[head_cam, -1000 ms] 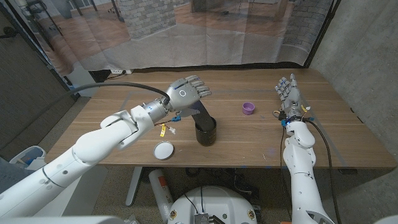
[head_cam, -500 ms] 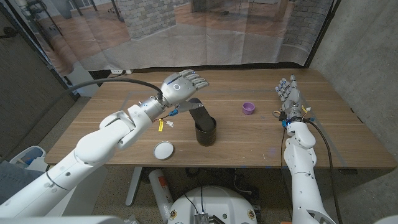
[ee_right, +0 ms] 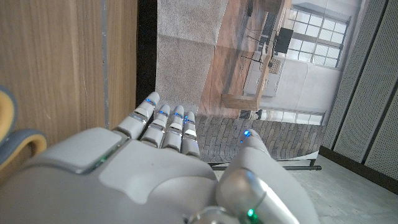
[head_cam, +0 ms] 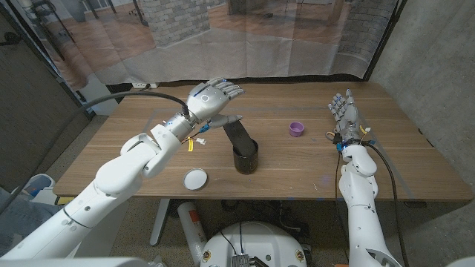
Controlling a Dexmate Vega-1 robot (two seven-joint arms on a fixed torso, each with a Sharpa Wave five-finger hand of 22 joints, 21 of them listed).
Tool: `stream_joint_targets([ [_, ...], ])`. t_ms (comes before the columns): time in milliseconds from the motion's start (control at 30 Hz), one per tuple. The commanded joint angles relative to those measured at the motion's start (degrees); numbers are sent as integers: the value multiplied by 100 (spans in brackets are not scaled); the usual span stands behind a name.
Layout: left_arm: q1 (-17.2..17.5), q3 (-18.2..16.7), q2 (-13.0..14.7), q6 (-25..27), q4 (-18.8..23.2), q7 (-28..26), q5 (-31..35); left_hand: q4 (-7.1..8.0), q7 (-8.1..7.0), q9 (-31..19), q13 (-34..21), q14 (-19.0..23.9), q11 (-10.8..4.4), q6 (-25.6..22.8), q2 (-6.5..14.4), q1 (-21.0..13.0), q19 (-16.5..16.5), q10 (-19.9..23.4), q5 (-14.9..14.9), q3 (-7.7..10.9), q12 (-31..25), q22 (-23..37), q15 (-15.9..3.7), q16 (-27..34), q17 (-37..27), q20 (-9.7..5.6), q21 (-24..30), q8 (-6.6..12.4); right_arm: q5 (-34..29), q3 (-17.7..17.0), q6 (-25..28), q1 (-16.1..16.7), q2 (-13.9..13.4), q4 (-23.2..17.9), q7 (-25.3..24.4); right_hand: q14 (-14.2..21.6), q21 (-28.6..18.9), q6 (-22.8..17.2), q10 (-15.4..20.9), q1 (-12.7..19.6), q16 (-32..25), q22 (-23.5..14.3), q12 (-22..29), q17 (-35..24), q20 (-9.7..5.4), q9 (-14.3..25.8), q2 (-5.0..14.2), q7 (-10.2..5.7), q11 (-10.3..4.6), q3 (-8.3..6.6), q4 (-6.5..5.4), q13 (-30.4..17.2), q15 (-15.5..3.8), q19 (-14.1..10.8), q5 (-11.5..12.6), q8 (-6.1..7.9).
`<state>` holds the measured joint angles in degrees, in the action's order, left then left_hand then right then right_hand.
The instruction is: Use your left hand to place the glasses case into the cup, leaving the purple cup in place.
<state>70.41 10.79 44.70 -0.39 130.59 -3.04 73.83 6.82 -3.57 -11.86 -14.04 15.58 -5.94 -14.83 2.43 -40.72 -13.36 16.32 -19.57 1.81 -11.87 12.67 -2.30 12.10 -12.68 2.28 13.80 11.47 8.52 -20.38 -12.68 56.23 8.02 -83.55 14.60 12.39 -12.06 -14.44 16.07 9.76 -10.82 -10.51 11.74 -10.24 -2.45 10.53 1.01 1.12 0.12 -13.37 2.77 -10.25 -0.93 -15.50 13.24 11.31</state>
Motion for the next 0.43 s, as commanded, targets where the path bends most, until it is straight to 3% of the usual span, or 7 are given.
stream_joint_targets([
  [33,-39,33,-78,30,-104,-115,-135,48,42,-9,3,37,34,-21,5,62,-12,12,-30,-10,-13,7,-128,31,-11,21,27,24,-46,-1,17,-14,5,-5,-12,47,16,-60,42,35,5,-12,19,-33,-79,24,-4,13,23,-11,42,-17,-18,-52,-24,-7],
  [433,41,-60,66,21,-29,-75,-78,74,48,-5,12,29,47,-58,29,112,3,19,-36,-29,-19,6,-129,24,-9,23,27,42,-63,29,16,14,45,-42,-41,44,19,-62,44,35,8,-13,19,-33,-75,24,0,11,24,-9,46,-17,-23,-51,-25,-7],
])
